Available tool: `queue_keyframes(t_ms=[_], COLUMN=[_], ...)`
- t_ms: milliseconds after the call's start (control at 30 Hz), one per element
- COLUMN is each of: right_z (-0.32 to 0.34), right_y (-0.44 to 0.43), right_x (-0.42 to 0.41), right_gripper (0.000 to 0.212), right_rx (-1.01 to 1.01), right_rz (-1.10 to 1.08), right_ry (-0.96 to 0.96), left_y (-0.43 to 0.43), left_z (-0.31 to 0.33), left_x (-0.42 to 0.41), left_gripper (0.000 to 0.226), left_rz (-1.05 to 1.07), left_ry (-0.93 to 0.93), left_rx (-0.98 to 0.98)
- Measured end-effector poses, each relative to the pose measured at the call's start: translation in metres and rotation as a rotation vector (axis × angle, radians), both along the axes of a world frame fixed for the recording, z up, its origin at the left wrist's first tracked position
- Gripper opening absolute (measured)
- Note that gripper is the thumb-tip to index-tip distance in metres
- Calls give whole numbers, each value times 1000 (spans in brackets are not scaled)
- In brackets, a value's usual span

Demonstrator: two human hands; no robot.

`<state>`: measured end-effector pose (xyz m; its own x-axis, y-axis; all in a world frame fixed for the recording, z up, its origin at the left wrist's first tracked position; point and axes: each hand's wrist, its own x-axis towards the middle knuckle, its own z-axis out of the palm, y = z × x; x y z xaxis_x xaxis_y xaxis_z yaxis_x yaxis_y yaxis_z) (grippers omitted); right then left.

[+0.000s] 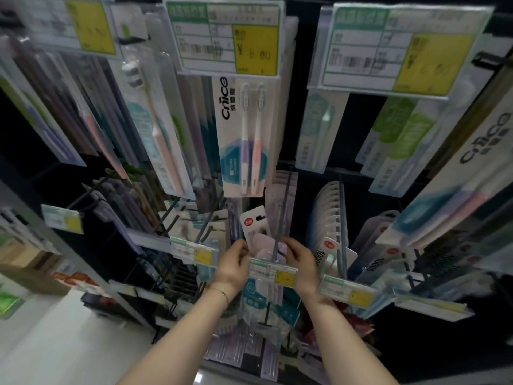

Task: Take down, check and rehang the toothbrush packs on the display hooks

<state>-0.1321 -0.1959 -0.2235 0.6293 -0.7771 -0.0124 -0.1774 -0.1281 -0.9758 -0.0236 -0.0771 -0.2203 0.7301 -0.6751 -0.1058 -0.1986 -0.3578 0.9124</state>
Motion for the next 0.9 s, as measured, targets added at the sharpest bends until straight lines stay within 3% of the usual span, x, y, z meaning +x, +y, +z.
queue_keyframes(t_ms=[133, 367, 500, 567, 900], right_z=[-5, -11, 1, -1, -3], right_y=[2, 11, 24, 28, 81], right_x=[-8, -27, -41, -46, -61], right_gripper=[21, 16, 17, 8, 13], right_rx=[1, -218, -90, -41, -45], right_rz=[-74, -71, -52, -84, -51], right_ry=[56, 198, 302, 343, 334], left_y=[13, 33, 48, 55, 115], left_z=[-10, -22, -27, -28, -32], left_x=[-7, -17, -22, -25, -33], left_gripper=[13, 4, 11, 13, 17], left_rz=[44, 86, 104, 100, -43], left_ry=[-175, -351, -437, -435, -348], left_rx=[76, 94, 156, 154, 40])
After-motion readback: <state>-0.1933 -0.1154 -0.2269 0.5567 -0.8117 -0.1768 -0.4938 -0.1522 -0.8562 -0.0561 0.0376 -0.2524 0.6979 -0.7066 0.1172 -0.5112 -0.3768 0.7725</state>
